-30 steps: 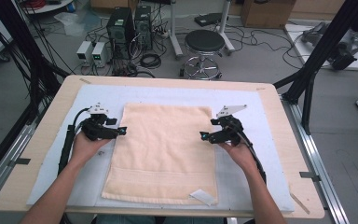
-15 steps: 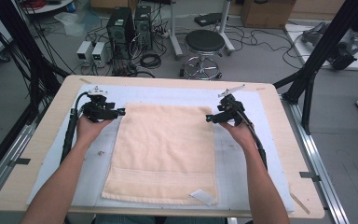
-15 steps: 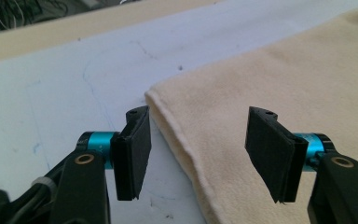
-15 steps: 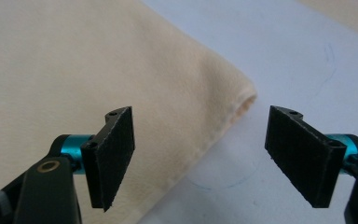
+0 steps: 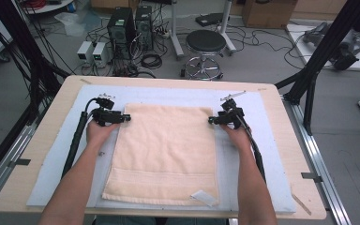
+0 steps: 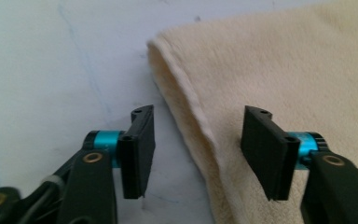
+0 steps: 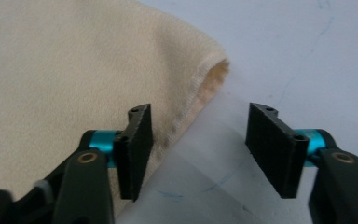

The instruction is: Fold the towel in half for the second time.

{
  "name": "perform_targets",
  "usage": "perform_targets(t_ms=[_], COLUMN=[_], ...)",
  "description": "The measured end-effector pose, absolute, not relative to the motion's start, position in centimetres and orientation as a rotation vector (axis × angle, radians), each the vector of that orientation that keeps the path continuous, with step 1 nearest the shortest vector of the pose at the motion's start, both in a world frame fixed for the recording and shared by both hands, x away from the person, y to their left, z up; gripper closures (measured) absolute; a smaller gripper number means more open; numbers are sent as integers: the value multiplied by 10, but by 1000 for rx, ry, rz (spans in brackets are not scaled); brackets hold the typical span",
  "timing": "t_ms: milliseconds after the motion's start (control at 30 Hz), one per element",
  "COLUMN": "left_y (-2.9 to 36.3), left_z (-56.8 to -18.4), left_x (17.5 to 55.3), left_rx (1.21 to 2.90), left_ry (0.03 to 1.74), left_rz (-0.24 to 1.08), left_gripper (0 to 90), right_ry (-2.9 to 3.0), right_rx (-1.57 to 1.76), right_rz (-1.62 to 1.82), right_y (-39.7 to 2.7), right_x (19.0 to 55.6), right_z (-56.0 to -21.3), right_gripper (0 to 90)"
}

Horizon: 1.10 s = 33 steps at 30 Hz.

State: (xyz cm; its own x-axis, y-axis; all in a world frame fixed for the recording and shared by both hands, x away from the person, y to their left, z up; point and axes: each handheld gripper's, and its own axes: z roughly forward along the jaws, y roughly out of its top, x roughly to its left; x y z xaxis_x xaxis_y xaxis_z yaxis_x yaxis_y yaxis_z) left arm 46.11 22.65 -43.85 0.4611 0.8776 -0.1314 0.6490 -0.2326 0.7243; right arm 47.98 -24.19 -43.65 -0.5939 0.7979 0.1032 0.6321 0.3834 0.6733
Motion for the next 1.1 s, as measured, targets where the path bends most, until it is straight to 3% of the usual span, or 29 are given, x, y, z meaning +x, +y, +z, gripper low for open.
perform_targets(t_ms=[100,167,233,300,567,1100], left_y=[225,225,226,226,228,249], left_z=[-437,-436,-437,-437,-432,-377], left_x=[461,461,462,462,460,427], left_rx=[1973,1955,1930,1918,1923,1840], left_ry=[1319,1346,1345,1357,1320,1087], left_rz=[412,391,299,278,294,340], left_gripper=[568,622,772,824,853,855], right_ry=[2427,2455,2478,2489,2512,2500], right_rx=[1258,1236,1205,1207,1208,1033], right_rz=[1010,1018,1015,1014,1104,1353], right_y=[-237,-230,-224,-222,-228,-246], right_x=[479,477,476,475,475,443], right_z=[-435,-434,-434,-433,-427,-371], right_gripper=[573,716,793,826,855,858])
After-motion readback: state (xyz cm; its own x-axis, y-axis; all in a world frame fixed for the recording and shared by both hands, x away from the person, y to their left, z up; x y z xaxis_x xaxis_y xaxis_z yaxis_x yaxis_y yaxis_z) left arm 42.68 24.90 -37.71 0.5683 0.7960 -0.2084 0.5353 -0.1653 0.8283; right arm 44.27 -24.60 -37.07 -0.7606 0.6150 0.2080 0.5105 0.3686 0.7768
